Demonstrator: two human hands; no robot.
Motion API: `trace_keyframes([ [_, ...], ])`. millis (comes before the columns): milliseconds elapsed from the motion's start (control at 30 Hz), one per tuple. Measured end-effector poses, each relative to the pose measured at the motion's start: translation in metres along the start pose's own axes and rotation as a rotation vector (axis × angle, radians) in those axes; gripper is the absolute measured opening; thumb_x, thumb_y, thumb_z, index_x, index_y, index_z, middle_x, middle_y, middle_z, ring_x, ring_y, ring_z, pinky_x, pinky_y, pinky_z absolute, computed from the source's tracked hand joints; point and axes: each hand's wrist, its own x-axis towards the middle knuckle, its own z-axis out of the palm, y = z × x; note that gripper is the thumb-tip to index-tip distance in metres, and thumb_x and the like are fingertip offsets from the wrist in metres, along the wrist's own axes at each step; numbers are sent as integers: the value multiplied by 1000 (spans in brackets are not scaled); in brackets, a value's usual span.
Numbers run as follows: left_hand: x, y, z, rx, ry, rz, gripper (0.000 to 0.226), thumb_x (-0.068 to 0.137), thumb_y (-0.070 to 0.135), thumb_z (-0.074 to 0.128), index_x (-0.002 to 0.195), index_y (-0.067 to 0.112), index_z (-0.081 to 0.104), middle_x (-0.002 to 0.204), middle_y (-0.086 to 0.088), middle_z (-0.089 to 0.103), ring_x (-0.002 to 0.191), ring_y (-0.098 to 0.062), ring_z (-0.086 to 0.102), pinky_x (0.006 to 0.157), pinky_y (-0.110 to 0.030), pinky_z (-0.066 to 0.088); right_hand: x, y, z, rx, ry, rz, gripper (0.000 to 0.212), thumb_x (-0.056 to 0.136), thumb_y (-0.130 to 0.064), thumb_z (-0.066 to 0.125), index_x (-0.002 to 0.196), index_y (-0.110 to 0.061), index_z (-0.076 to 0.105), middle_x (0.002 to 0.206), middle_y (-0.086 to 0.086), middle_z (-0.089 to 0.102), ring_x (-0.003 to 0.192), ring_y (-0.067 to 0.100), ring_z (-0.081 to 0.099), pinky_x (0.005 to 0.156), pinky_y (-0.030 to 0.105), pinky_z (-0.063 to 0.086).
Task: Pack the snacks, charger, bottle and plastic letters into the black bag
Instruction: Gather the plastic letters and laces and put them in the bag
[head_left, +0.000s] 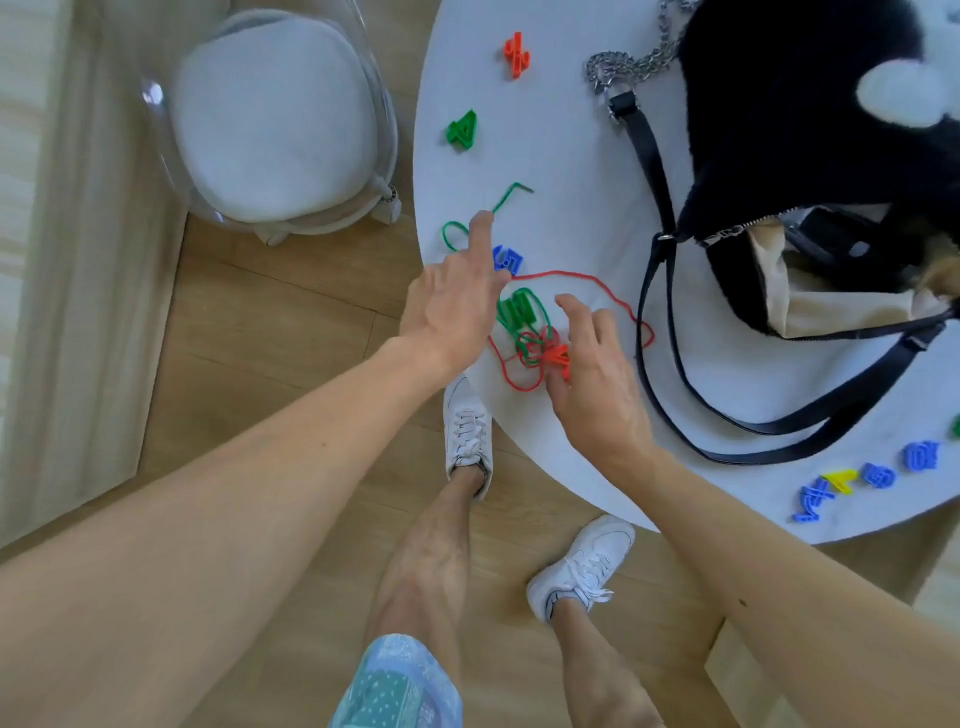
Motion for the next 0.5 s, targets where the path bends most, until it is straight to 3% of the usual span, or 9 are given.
trace_keyframes([
  [133, 30, -10, -13, 67, -61, 82, 52, 98, 42, 53, 139, 14, 37, 100, -20, 65, 91, -46, 62, 63, -41, 36, 34, -18, -4, 78, 5, 1, 72, 83, -5, 63, 147, -19, 33, 123, 7, 40, 94, 30, 57, 64, 36, 46],
  [233, 36, -16, -18, 96, -138, 198, 59, 92, 49, 58, 136, 14, 40, 101, -17, 62, 93, -44, 60, 64, -40, 35, 44, -30, -5, 26, -48, 6, 83, 74, -22, 73, 146, -20, 32, 123, 7, 34, 106, 31, 50, 70, 39, 51],
  [333, 38, -20, -21, 56, -197, 265, 58, 90, 45, 64, 135, 15, 43, 103, -14, 62, 96, -39, 60, 72, -44, 44, 42, -37, -2, -112, -91, -17, 94, 65, -29, 82, 145, -25, 31, 126, 7, 31, 111, 30, 44, 64, 40, 55],
  [433, 41, -26, -26, -112, -234, 288, 53, 89, 46, 66, 128, 14, 52, 97, -8, 64, 89, -31, 64, 79, -43, 49, 44, -36, -1, -201, -99, -3, 93, 73, -23, 83, 148, -28, 28, 128, 8, 32, 113, 29, 43, 64, 42, 55],
  [500, 43, -33, -33, -192, -145, 306, 57, 85, 53, 66, 123, 11, 57, 90, -2, 63, 81, -25, 64, 76, -39, 49, 47, -34, -4, -189, -87, -13, 91, 77, -19, 82, 149, -29, 27, 128, 8, 33, 110, 29, 45, 67, 41, 54],
])
